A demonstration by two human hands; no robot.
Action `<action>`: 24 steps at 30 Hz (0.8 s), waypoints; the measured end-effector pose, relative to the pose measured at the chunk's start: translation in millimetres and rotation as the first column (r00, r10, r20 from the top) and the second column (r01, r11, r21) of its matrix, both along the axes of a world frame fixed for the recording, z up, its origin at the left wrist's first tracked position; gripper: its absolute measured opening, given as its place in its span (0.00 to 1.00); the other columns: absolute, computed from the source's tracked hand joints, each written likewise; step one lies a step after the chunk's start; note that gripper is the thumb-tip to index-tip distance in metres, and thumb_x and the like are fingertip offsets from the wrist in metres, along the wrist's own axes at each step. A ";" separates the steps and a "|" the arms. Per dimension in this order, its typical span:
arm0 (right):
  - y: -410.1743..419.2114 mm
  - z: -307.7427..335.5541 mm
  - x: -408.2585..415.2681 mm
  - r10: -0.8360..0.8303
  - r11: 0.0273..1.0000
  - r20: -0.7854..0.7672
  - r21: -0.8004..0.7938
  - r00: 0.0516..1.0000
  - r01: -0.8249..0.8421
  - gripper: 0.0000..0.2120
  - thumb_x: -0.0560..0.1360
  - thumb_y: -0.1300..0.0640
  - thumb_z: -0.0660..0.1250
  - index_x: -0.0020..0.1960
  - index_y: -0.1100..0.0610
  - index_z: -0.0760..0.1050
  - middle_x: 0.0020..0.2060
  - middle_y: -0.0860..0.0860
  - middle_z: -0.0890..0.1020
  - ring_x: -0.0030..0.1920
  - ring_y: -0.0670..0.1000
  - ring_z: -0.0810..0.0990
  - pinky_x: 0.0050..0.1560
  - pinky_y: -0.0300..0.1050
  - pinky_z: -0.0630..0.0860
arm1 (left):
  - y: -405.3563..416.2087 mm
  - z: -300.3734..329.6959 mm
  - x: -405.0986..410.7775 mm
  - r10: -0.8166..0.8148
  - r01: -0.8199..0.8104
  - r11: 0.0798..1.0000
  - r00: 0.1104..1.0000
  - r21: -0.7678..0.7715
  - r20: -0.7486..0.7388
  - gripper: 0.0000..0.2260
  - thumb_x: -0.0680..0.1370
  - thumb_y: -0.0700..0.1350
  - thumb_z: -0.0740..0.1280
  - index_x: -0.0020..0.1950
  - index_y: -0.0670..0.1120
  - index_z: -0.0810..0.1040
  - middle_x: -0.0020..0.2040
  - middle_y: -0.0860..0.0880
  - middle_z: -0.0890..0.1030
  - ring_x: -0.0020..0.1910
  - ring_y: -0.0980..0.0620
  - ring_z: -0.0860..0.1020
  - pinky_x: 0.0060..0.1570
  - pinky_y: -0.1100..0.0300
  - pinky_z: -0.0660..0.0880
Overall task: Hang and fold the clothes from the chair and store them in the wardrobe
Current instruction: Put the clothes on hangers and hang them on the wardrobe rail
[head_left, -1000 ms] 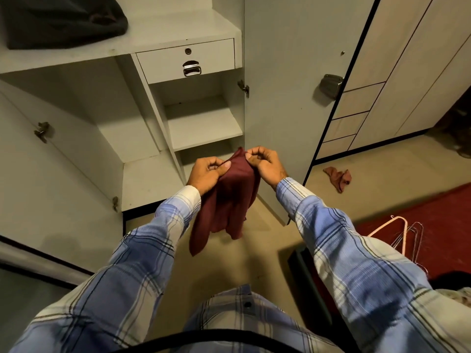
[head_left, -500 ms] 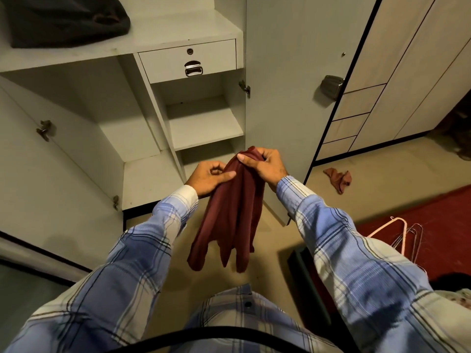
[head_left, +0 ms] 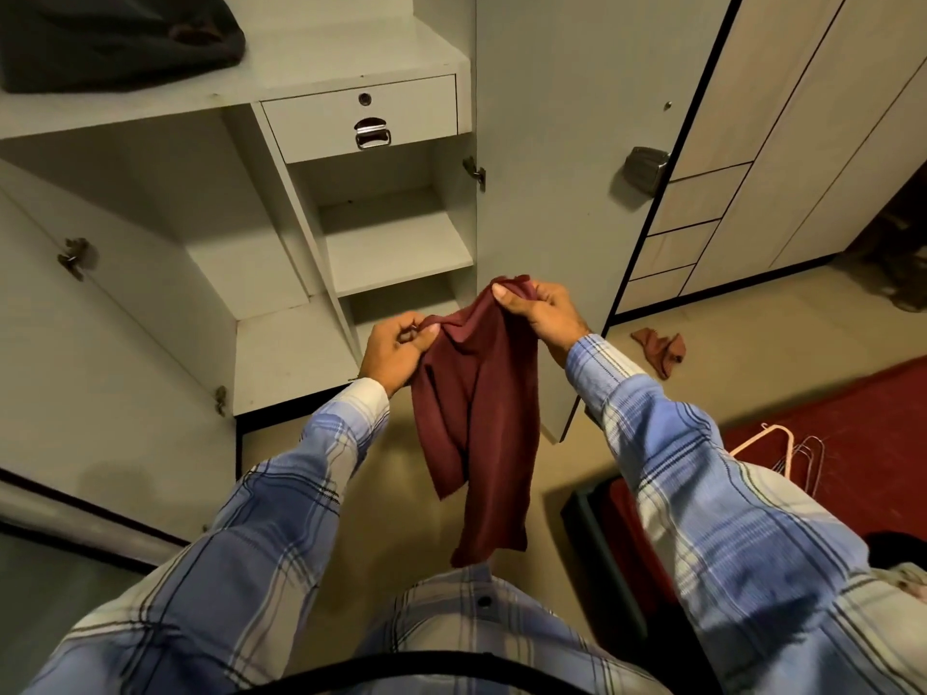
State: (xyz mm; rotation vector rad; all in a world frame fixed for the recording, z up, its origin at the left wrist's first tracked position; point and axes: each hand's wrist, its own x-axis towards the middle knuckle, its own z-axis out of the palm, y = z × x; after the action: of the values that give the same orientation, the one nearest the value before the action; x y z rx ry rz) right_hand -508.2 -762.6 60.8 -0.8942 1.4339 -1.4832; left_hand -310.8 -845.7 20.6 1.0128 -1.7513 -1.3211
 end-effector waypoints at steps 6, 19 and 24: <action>-1.1 -4.7 13.6 0.319 0.948 -0.137 0.051 0.938 -0.314 0.07 0.76 0.65 0.68 0.45 0.54 0.80 0.37 0.44 0.85 0.41 0.42 0.83 0.48 0.36 0.78 | 4.5 19.5 -27.5 -0.061 0.065 0.991 0.997 -0.116 0.037 0.05 0.77 0.36 0.68 0.47 0.46 0.81 0.39 0.54 0.80 0.36 0.65 0.76 0.46 0.68 0.72; -18.1 -6.1 7.8 -0.014 0.992 0.160 -0.120 0.987 0.034 0.03 0.77 0.62 0.67 0.47 0.60 0.80 0.38 0.50 0.85 0.41 0.49 0.82 0.48 0.44 0.79 | 7.6 -4.0 5.1 -0.319 0.276 0.939 0.924 0.206 0.213 0.08 0.75 0.38 0.72 0.53 0.39 0.82 0.44 0.50 0.84 0.44 0.53 0.81 0.53 0.59 0.78; -17.3 -7.2 -10.7 -0.099 0.986 0.141 -0.116 0.985 0.116 0.02 0.77 0.61 0.69 0.47 0.59 0.81 0.41 0.52 0.84 0.44 0.51 0.82 0.56 0.51 0.77 | 2.5 -16.1 13.9 -0.143 0.109 0.979 0.969 0.172 0.200 0.09 0.78 0.40 0.69 0.38 0.44 0.77 0.31 0.50 0.76 0.35 0.53 0.72 0.46 0.58 0.70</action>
State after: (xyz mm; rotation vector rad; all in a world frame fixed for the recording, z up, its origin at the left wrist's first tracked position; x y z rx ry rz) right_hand -518.9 -779.9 53.5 -0.7847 1.3202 -1.6965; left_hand -296.9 -843.2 4.5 1.1843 -1.9190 -1.5000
